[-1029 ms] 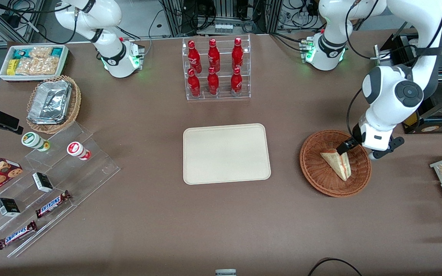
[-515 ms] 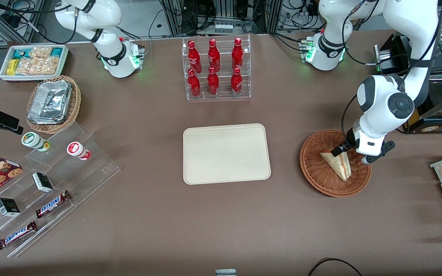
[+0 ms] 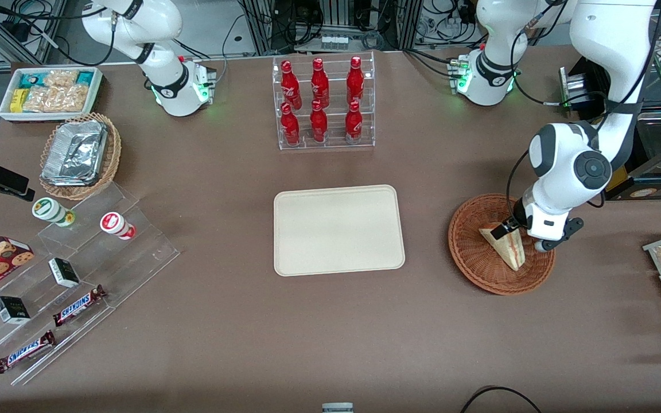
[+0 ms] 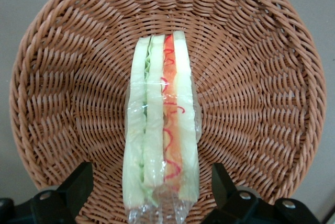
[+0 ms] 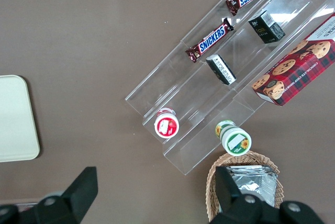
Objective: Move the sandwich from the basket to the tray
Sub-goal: 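Lower the left gripper and close it on the sandwich's upright edge, then lift the sandwich and carry it with the left gripper over the tray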
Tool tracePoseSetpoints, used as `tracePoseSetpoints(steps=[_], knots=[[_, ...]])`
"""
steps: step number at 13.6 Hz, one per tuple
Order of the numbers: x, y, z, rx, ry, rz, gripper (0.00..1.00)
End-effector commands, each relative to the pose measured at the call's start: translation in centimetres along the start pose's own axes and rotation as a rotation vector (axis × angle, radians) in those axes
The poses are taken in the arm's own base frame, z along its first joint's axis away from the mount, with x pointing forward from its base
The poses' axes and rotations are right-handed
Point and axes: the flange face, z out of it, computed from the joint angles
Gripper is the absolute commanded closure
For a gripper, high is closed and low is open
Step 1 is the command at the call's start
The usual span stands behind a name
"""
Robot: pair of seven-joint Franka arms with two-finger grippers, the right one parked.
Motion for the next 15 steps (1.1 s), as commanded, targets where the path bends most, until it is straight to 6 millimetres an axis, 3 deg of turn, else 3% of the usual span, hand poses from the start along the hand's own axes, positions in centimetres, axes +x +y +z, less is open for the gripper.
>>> tracePoseSetpoints(steps=[1,2,6,10,12,15], knots=[[0.7,0.8,0.2,-0.018,0.001,-0.022,0.57],[0.7,0.8,0.2,-0.017,0.0,-0.022,0.98],[1.3,1.3,-0.8,-0.021,0.005,-0.021,1.0],[1.7,3.6,-5.4,0.031,-0.076,0.027,1.0],[1.1,5.5,-7.6,0.061,-0.111,0.071,1.0],[-2.2,9.3,-8.4,0.061,-0.111,0.158,1.0]])
